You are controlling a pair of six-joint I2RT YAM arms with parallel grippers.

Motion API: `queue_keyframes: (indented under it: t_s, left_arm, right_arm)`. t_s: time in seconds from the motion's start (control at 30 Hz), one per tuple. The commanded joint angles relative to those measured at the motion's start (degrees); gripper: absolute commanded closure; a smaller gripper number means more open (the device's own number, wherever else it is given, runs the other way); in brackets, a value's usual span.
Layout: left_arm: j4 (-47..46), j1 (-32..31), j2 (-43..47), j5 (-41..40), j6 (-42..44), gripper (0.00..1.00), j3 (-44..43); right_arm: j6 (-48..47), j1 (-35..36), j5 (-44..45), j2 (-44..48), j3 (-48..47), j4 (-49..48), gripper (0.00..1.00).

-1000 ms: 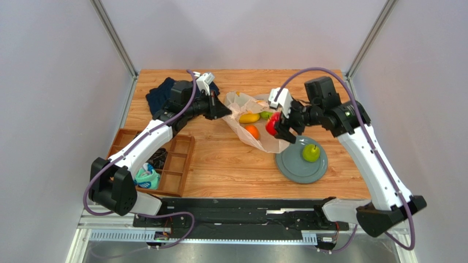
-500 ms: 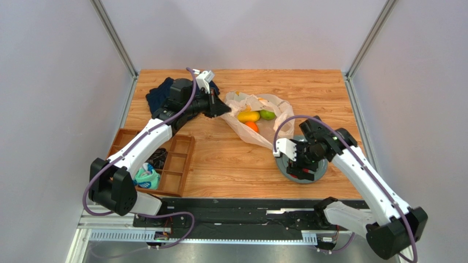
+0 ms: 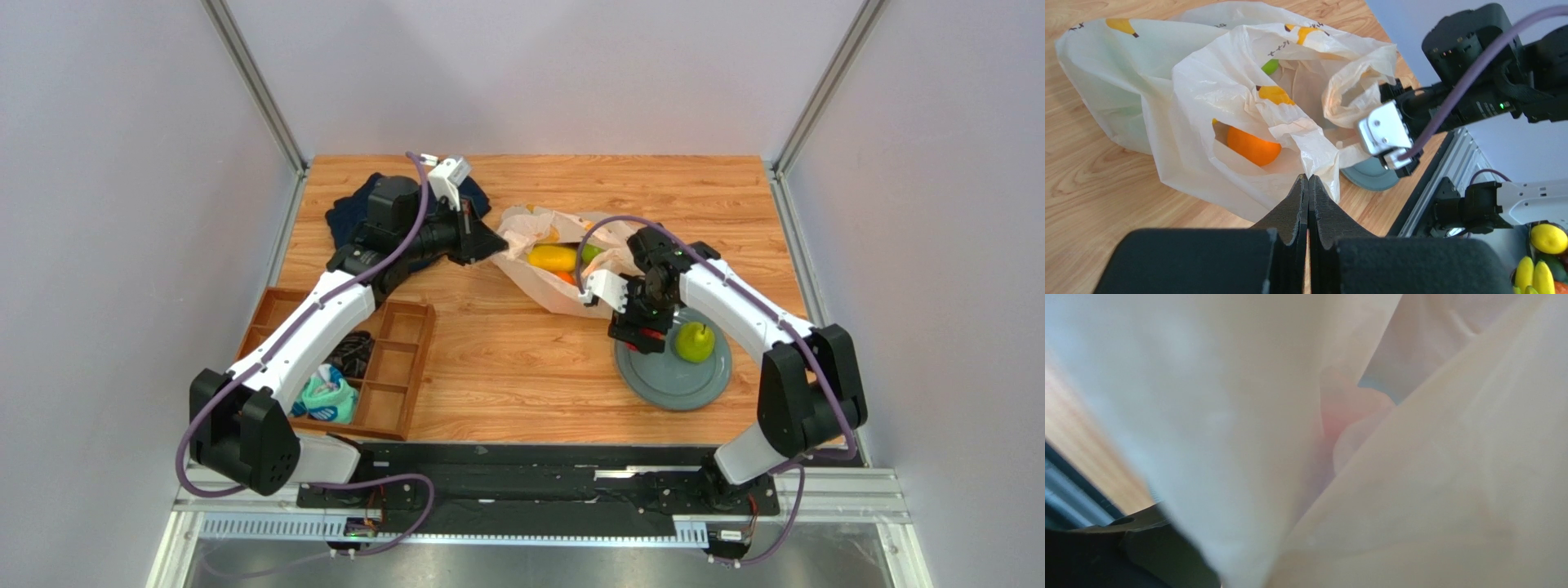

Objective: Take the fake fruits out of the plastic bag
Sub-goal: Place the fake fruit on the plate, then take out the fake fruit from the plastic bag.

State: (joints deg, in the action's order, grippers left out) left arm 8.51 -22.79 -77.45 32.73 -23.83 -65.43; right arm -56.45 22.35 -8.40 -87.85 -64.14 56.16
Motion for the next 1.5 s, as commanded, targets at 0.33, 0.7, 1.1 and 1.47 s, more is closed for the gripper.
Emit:
queue_keyframes:
  t_s: [0.33, 0.7, 1.1, 1.47]
  left_arm:
    - [-1.7, 0.5, 2.1, 1.5, 0.1, 1.0, 2.4]
    - [-3.9, 0.5, 0.8, 2.3, -2.1, 1.0, 2.6]
    - [-4.0, 0.5, 3.3, 2.7, -3.5, 1.0, 5.8]
    - [-2.7, 0.5, 5.0, 3.3, -2.7, 1.0, 5.4]
  right_arm:
    - [1.7, -1.5, 6.5, -5.8, -0.5, -11.7, 0.16]
    - [6.8, -1.3, -4.6, 6.1, -7.9, 1.1, 0.0]
    - [23.7, 0.3, -16.6, 11.7, -20.5, 1.2, 0.2]
    - [28.8, 7.4, -16.9, -6.2, -27.8, -7.0, 0.45]
